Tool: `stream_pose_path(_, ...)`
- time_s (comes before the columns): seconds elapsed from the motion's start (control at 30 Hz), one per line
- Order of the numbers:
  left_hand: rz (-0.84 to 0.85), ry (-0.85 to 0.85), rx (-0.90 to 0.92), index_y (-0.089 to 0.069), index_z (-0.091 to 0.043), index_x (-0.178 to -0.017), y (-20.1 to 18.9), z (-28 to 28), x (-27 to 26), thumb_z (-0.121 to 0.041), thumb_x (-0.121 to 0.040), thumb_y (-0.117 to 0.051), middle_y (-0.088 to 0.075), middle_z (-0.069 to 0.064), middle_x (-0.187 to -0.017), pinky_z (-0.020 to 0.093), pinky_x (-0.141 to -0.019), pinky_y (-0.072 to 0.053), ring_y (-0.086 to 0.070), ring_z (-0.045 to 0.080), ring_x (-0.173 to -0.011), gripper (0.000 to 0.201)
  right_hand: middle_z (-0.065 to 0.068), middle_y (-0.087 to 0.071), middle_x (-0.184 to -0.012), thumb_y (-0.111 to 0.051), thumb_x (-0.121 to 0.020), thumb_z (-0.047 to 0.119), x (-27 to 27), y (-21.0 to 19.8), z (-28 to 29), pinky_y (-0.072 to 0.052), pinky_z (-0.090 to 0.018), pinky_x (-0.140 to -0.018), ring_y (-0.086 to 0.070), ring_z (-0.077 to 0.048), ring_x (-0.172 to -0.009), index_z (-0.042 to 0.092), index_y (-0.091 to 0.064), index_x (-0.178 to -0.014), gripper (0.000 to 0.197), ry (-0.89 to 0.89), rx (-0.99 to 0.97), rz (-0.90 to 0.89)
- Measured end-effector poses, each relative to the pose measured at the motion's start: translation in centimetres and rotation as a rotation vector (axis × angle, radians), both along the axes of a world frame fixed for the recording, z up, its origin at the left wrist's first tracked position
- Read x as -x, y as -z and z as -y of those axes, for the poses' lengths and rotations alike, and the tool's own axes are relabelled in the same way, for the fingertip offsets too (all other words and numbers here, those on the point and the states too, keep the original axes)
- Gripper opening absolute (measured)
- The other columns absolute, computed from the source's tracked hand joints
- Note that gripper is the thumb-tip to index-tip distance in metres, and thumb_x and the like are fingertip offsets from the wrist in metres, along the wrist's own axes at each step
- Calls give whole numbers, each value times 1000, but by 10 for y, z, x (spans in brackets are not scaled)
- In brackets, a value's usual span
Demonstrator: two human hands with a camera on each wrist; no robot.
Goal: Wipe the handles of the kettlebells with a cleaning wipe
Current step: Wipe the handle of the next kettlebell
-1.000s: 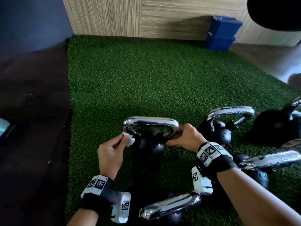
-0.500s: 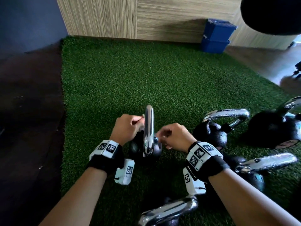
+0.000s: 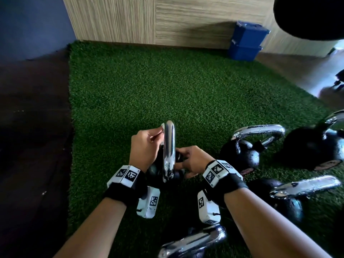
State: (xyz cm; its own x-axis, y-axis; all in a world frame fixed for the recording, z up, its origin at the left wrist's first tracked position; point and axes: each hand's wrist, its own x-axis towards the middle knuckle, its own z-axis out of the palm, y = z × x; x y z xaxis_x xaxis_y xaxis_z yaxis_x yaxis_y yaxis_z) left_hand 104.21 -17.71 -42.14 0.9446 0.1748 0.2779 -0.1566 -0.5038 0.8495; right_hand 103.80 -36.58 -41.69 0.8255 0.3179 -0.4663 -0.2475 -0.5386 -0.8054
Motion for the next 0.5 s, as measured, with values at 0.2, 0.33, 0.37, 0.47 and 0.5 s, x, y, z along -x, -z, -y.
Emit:
stream_pose_path(0.2,-34,100,139,-76,-34,-112,-6,-9,-9,-25,-94,-72,-78,-13,-104,13,-90,-55,-68,-15,-90,20,1,-76,-109,-89,-72,27,-1,7,0,-60,-56,-81,-75,-23,-94,37,-67,-123,56,50,1,-3)
stream_pose_path(0.33,-66,241,406,-76,-27,-114,-18,-15,-4,-34,-85,-75,-78,-5,-109,39,-89,-61,-75,19,-103,30,0,-77,-103,-88,-71,30,-1,10,3,-62,-44,-73,-73,-16,-82,39,-71,-113,45,26,-39,22)
stream_pose_path(0.37,-63,287,486,-77,-28,-111,-17,-15,1,-30,-84,-73,-78,-5,-110,33,-85,-62,-75,19,-102,28,1,-78,-100,-87,-71,30,0,11,3,-63,-35,-65,-73,-13,-77,38,-72,-112,45,19,-43,38)
stream_pose_path(0.47,-63,380,595,-76,-22,-113,-18,-18,14,-21,-86,-71,-77,-4,-113,23,-81,-61,-74,16,-104,28,1,-77,-93,-88,-71,28,-1,14,5,-53,-21,-54,-71,-8,-69,31,-73,-113,45,7,-71,73)
stream_pose_path(0.5,-71,380,597,-75,-17,-115,-20,-18,14,-19,-86,-71,-78,-1,-112,25,-80,-61,-74,18,-103,29,-1,-78,-94,-88,-72,27,-1,15,5,-52,-21,-55,-72,-10,-71,30,-73,-113,44,7,-75,80)
